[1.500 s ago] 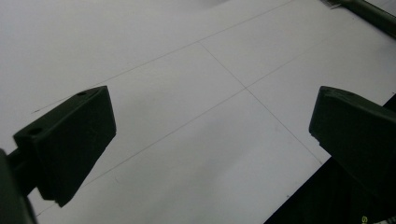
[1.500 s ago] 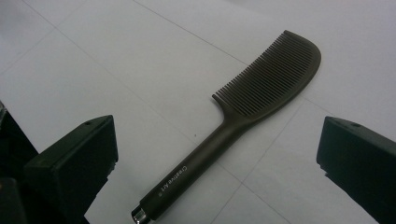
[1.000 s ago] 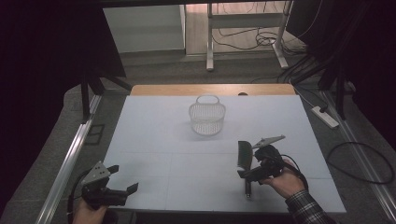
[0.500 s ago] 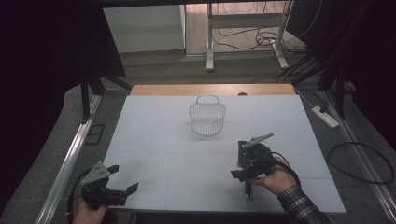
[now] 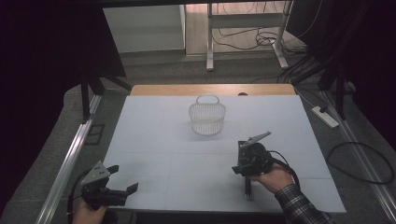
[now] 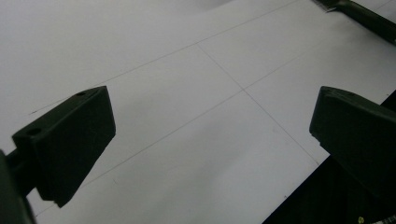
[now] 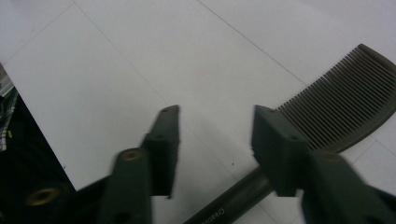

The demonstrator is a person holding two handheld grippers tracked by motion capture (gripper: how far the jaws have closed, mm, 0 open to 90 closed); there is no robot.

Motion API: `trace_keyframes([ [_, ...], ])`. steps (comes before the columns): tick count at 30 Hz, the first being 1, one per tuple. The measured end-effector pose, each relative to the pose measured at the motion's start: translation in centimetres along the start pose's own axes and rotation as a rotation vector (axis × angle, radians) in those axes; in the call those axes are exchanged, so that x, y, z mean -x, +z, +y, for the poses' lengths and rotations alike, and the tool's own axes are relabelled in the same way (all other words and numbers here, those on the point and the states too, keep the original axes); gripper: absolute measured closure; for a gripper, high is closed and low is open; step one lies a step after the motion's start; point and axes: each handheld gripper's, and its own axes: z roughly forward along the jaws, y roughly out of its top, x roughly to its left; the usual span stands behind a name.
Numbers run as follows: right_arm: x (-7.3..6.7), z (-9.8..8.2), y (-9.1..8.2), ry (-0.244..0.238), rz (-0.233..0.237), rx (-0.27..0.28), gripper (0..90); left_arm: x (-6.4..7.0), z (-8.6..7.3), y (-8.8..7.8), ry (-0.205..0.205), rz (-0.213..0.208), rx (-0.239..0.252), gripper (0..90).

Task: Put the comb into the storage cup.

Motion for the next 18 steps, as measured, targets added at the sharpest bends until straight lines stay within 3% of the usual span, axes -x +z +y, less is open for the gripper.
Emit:
trace_keyframes([
  [2, 0.1, 0.0, 0.1, -0.002, 0.025, -0.010, 70.6, 0.0, 0.0, 0.0, 0.000, 0.000, 0.000, 0.3],
  [4, 0.1, 0.0, 0.1, -0.005, 0.028, -0.011, 74.5, 0.0, 0.0, 0.0, 0.000, 0.000, -0.001, 0.4],
  [5, 0.2, 0.0, 0.2, -0.010, 0.051, -0.014, 84.5, 0.0, 0.0, 0.0, -0.001, 0.000, -0.001, 0.4],
  [6, 0.2, 0.0, 0.2, -0.014, 0.056, -0.013, 88.7, 0.0, 0.0, 0.0, -0.001, 0.000, -0.001, 0.4],
  [13, 0.2, -0.4, 0.7, -0.056, 0.042, -0.037, 89.8, 0.0, 0.0, 0.0, -0.002, -0.001, -0.001, 0.5],
  [18, 0.3, -1.0, 1.6, -0.054, 0.029, -0.070, 89.8, 0.0, 0.0, 0.0, -0.001, 0.000, -0.001, 0.5],
])
